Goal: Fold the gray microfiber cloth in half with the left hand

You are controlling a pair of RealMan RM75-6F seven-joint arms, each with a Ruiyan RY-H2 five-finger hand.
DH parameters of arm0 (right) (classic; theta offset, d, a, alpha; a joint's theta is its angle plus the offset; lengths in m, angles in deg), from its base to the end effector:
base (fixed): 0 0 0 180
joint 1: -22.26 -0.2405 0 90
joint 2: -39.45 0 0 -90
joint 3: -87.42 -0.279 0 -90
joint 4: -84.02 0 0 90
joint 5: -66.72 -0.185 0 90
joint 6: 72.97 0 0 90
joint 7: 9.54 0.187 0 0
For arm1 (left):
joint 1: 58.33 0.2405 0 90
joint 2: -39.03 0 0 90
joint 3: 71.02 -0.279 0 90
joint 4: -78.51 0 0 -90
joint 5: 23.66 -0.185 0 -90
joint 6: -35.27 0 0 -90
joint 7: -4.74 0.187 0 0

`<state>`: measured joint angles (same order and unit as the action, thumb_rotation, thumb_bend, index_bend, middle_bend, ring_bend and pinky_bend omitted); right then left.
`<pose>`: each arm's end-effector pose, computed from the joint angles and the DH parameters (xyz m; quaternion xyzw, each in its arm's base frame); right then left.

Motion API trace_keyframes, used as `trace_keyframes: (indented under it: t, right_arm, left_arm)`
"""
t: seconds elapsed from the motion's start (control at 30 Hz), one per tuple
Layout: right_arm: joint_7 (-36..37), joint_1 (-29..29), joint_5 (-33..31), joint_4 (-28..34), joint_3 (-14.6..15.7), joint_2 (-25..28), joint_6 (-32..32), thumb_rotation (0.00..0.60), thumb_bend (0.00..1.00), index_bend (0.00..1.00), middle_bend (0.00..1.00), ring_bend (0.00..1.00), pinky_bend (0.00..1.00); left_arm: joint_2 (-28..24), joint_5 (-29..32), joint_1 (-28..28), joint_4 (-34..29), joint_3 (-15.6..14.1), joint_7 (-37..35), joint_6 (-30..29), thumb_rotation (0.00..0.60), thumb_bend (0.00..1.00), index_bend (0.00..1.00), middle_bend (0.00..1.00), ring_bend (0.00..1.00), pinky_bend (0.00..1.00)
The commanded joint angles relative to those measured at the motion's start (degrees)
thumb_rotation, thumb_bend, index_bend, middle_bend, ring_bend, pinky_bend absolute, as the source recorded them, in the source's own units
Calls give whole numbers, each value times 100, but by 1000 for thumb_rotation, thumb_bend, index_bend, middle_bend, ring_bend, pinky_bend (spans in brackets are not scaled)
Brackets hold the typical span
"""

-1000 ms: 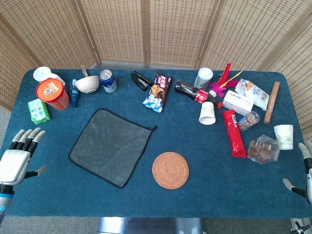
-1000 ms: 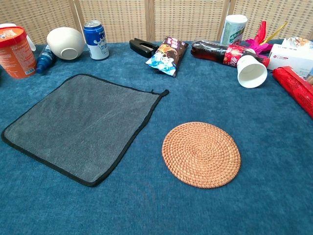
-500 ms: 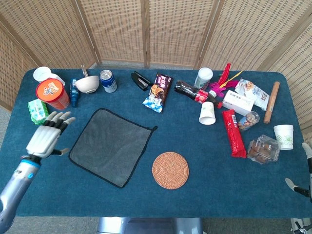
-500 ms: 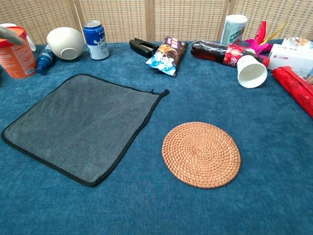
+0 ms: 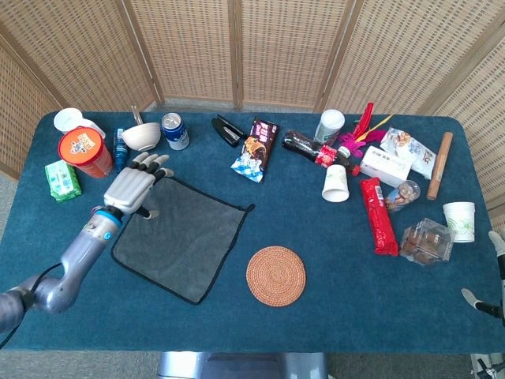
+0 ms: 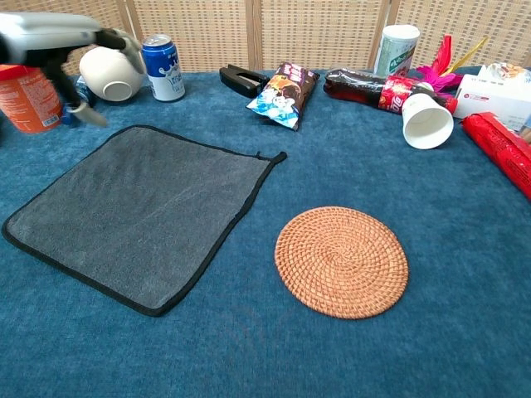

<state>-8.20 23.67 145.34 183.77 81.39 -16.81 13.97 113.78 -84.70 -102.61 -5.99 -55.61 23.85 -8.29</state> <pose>-0.3385 -0.1946 0.2492 0.5146 -0.4202 0.3677 0.6507 -0.1741 0.4378 0.0760 -0.7548 -0.3474 -0.3172 0.4570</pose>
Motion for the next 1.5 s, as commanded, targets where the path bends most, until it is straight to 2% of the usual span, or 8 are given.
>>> trace_keyframes:
  t: [0.03, 0.17, 0.47, 0.8, 1.03, 1.5]
  right_arm:
    - [65, -2, -6, 10, -14, -9, 3, 600, 0, 0, 0, 0, 0]
    - [123, 4, -11, -19, -37, -24, 34, 600, 0, 0, 0, 0, 0]
    - [276, -9, -80, -74, -76, -33, -10, 600, 0, 0, 0, 0, 0]
    - [336, -9, -65, -87, -73, -24, -21, 600, 0, 0, 0, 0, 0]
    - [356, -9, -71, -89, -80, -20, -20, 600, 0, 0, 0, 0, 0]
    - [397, -20, -76, -100, -88, -22, -41, 600, 0, 0, 0, 0, 0]
  left_arm:
    - [364, 578, -471, 374, -42, 523, 276, 600, 63, 265, 0, 0, 0]
    - [771, 1100, -924, 847, -195, 1092, 424, 600, 59, 274, 0, 0, 0]
    - [1289, 2028, -1522, 1374, -495, 1890, 441, 600, 50, 289, 0, 0, 0]
    - [1695, 2759, -1864, 1733, -639, 2044, 437, 600, 51, 295, 0, 0, 0]
    - [1784, 2959, -1988, 1820, -648, 2030, 426, 600, 50, 295, 0, 0, 0]
    - [2018, 3662, -2456, 2104, -910, 2504, 514, 600, 56, 299, 0, 0, 0]
